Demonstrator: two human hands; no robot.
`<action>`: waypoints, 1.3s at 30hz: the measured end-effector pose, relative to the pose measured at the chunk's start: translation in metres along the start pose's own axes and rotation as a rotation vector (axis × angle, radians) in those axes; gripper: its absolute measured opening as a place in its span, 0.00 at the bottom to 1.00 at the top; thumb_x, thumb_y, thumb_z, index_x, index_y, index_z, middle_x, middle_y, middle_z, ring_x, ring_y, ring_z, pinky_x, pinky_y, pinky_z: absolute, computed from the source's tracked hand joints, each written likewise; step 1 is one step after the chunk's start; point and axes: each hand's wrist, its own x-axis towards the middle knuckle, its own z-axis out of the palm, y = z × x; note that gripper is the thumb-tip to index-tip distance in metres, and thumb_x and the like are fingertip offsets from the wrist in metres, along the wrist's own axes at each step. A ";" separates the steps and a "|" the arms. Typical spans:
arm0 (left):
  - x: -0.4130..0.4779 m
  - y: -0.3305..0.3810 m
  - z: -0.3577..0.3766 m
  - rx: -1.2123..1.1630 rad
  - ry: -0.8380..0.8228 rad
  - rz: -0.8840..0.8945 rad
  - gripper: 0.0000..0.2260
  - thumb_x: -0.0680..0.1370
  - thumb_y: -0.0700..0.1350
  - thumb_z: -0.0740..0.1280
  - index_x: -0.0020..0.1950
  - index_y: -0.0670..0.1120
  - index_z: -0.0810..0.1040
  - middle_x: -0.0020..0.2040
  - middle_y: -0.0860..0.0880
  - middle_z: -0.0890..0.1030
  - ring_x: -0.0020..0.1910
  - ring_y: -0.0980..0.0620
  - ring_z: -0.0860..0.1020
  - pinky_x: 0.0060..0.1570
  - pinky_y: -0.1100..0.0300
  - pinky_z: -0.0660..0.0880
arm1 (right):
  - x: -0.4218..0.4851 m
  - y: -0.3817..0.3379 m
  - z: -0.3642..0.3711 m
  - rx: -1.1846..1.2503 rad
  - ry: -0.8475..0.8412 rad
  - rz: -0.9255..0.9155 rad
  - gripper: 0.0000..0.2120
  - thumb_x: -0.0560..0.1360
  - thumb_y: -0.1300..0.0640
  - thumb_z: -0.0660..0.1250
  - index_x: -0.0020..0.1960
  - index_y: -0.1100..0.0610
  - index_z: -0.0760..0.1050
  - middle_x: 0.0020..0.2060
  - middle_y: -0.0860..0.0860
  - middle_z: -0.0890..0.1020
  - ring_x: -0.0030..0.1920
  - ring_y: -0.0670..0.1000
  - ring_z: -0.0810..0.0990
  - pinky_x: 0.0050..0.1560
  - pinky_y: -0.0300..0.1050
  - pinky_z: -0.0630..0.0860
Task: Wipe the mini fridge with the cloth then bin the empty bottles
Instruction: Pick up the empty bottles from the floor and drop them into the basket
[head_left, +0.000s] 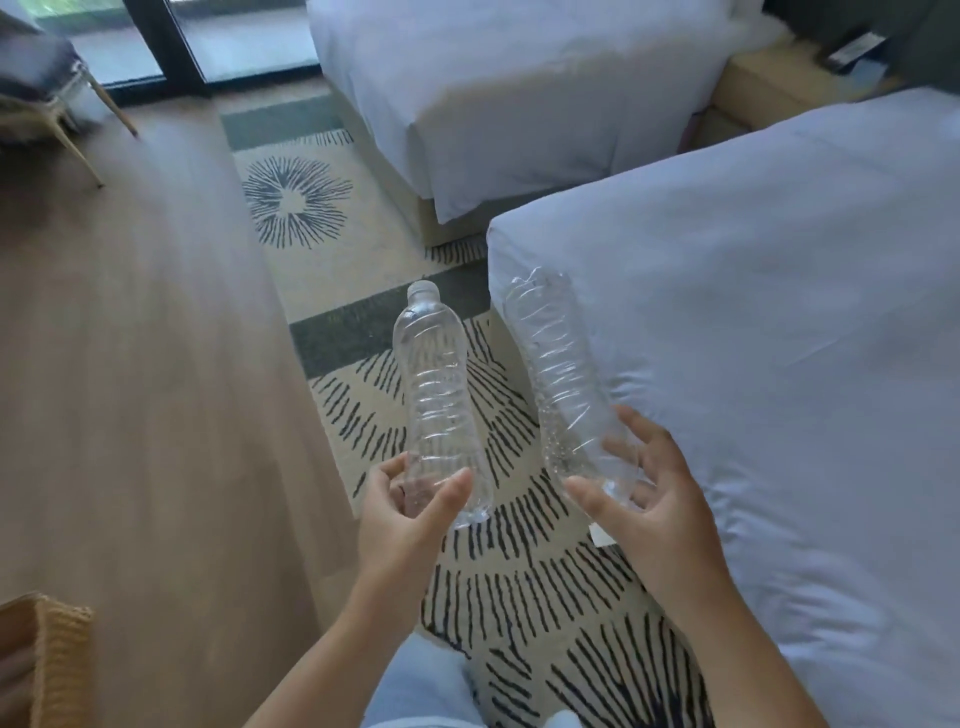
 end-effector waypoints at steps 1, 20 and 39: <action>0.006 0.004 -0.009 -0.006 -0.007 -0.003 0.32 0.61 0.56 0.76 0.59 0.49 0.68 0.49 0.49 0.79 0.46 0.55 0.80 0.40 0.67 0.72 | 0.007 -0.006 0.007 0.000 -0.009 0.010 0.30 0.65 0.52 0.74 0.55 0.28 0.62 0.52 0.36 0.75 0.44 0.30 0.77 0.35 0.27 0.73; 0.175 0.075 -0.104 -0.121 0.422 0.011 0.31 0.57 0.62 0.73 0.56 0.56 0.68 0.53 0.50 0.79 0.52 0.52 0.79 0.53 0.53 0.75 | 0.212 -0.067 0.154 -0.061 -0.390 -0.101 0.31 0.60 0.43 0.72 0.59 0.30 0.63 0.58 0.45 0.76 0.50 0.45 0.80 0.38 0.31 0.76; 0.227 0.112 -0.123 -0.288 1.213 0.083 0.27 0.56 0.65 0.72 0.51 0.58 0.72 0.50 0.52 0.81 0.48 0.57 0.80 0.50 0.55 0.76 | 0.367 -0.144 0.303 -0.073 -1.151 -0.274 0.30 0.60 0.47 0.72 0.57 0.32 0.63 0.56 0.48 0.78 0.41 0.43 0.83 0.37 0.34 0.77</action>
